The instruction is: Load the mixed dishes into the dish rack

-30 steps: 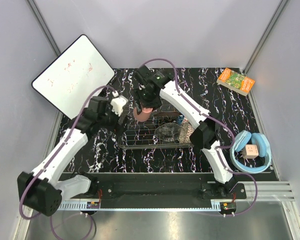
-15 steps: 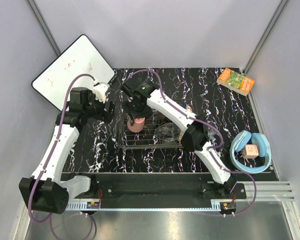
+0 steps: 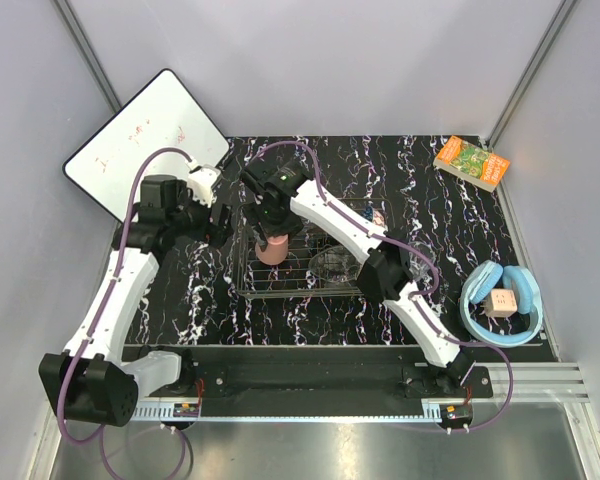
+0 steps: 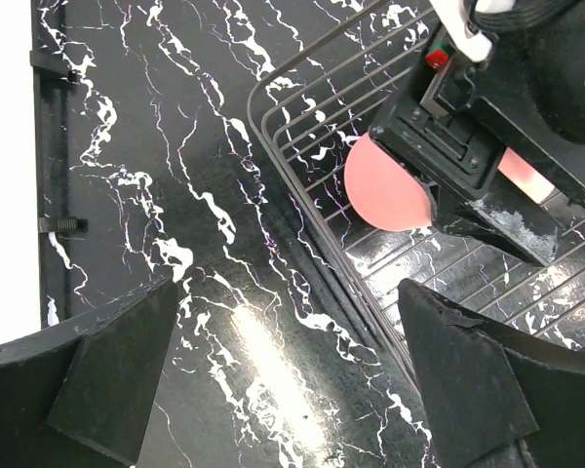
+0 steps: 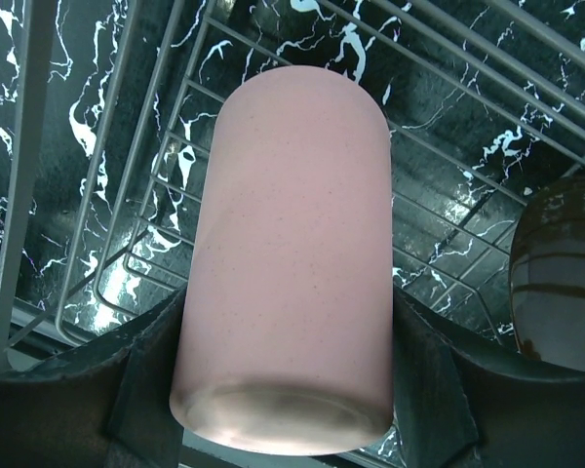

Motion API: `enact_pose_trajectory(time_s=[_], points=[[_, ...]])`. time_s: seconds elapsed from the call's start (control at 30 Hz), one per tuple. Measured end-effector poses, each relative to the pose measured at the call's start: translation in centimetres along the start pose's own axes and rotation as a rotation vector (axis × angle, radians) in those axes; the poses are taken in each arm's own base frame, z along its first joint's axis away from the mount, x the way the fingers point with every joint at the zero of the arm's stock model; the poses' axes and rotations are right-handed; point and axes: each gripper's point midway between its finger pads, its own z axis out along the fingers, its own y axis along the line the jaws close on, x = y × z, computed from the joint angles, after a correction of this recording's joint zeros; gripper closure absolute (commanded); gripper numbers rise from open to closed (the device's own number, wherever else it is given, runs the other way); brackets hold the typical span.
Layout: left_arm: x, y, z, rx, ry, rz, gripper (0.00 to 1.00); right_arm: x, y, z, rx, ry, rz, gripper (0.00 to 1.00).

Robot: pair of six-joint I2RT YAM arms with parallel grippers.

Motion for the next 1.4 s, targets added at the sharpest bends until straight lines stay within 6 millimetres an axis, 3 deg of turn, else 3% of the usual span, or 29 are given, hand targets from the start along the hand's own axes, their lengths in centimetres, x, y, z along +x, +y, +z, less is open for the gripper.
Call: enact_pose_trajectory(time_s=[0.1, 0.13, 0.2, 0.27, 0.33, 0.6, 0.97, 1.1, 1.3, 1.4], points=[[0.4, -0.1, 0.1, 0.005, 0.007, -0.003, 0.01, -0.2, 0.1, 0.1, -0.001, -0.005, -0.004, 0.69], [0.6, -0.1, 0.2, 0.006, 0.01, -0.005, 0.01, -0.3, 0.1, 0.2, -0.002, -0.009, -0.004, 0.55], [0.7, -0.2, 0.2, 0.008, 0.013, -0.01, 0.01, -0.4, 0.1, 0.2, -0.001, -0.012, -0.006, 0.44], [0.9, -0.3, 0.3, 0.015, 0.014, -0.019, 0.01, -0.5, 0.1, 0.3, -0.001, -0.014, -0.007, 0.16], [1.2, -0.5, 0.5, 0.026, 0.017, -0.025, 0.01, -0.6, 0.1, 0.3, 0.001, -0.018, -0.008, 0.02], [2.2, -1.0, 0.9, 0.052, 0.031, -0.034, 0.01, -1.2, -0.1, 0.9, 0.015, -0.044, -0.01, 0.0], [2.1, -1.1, 0.7, 0.051, 0.019, -0.029, 0.01, -1.6, -0.5, 0.6, 0.032, -0.065, -0.02, 0.0], [2.0, -1.1, 0.5, 0.05, 0.014, -0.027, 0.01, -0.7, -1.0, -1.2, 0.043, -0.057, -0.032, 0.0], [1.7, -1.1, 0.0, 0.04, -0.002, -0.021, 0.01, -1.0, -1.6, -5.5, 0.055, -0.122, -0.041, 0.0], [1.6, -1.0, -0.5, 0.028, -0.004, -0.014, 0.01, -0.1, -3.6, -8.7, 0.128, -0.158, -0.03, 0.0]])
